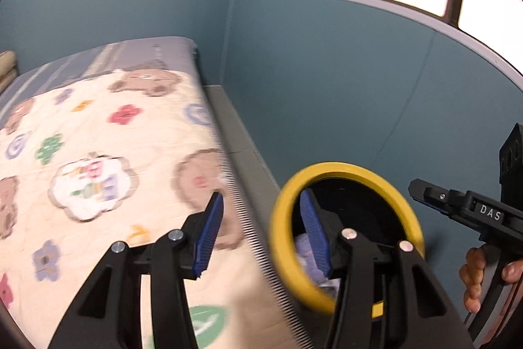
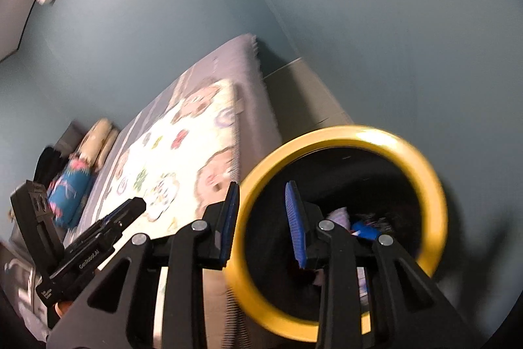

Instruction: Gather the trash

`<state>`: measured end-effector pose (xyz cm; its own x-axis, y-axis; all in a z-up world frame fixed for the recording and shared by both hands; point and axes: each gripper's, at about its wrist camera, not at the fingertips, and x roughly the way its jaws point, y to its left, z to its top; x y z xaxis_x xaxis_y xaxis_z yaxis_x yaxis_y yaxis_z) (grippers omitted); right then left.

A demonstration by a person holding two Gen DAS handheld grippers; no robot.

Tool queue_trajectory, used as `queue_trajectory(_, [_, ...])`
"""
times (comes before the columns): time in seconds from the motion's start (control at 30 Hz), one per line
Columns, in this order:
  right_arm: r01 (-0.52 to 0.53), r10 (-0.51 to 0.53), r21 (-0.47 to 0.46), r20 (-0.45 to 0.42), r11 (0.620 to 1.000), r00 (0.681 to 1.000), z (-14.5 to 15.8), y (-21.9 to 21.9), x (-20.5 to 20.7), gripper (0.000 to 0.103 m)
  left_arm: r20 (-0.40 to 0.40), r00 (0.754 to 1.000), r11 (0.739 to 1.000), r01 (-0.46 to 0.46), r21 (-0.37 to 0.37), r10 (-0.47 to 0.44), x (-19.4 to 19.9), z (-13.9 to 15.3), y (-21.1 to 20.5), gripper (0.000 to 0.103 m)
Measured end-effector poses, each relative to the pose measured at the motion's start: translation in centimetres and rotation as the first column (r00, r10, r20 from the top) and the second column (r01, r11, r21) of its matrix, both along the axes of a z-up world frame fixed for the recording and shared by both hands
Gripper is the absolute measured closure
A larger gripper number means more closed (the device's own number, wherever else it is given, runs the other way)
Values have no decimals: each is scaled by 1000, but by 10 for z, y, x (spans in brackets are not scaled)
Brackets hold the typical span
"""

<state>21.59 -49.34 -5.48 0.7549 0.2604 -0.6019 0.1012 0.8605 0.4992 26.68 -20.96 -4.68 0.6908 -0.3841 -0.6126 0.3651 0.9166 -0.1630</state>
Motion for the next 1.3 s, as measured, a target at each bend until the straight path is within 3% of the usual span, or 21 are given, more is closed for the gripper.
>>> queue_trajectory(0.2, [-191, 190, -35, -33, 981, 981, 4, 93, 18, 75, 14, 990, 990, -142, 25, 142, -20, -1, 87, 56])
queue_trajectory(0.33, [-283, 278, -90, -62, 955, 959, 2, 157, 24, 74, 22, 970, 968, -244, 57, 243, -39, -9, 144, 56])
queue_trajectory(0.43, [-307, 298, -152, -78, 940, 951, -1, 196, 24, 59, 39, 949, 947, -314, 65, 312, -57, -11, 179, 48])
queue_trajectory(0.5, [-290, 280, -203, -77, 935, 957, 0, 215, 23, 44, 75, 931, 930, -362, 62, 357, -65, -8, 198, 29])
queue_trajectory(0.57, [-251, 248, -233, -42, 940, 968, 7, 228, 17, 18, 132, 910, 913, -403, 60, 393, -75, 1, 214, 19])
queue_trajectory(0.63, [-210, 217, -252, -1, 945, 976, 19, 236, 13, 11, 176, 896, 906, -421, 42, 408, -84, 11, 224, 12])
queue_trajectory(0.77, [-81, 138, -339, 147, 937, 979, 52, 250, -10, 8, 246, 869, 899, -437, -24, 429, -107, 37, 238, 8])
queue_trajectory(0.9, [61, 72, -406, 304, 912, 950, 81, 260, -47, 8, 345, 835, 900, -429, -77, 428, -140, 60, 240, 8])
queue_trajectory(1.07, [85, 89, -390, 408, 917, 909, 91, 262, -82, 8, 398, 816, 905, -412, -108, 419, -169, 76, 230, 8])
queue_trajectory(1.3, [49, 118, -349, 441, 936, 890, 87, 262, -105, 8, 427, 805, 910, -390, -144, 412, -196, 80, 218, 8])
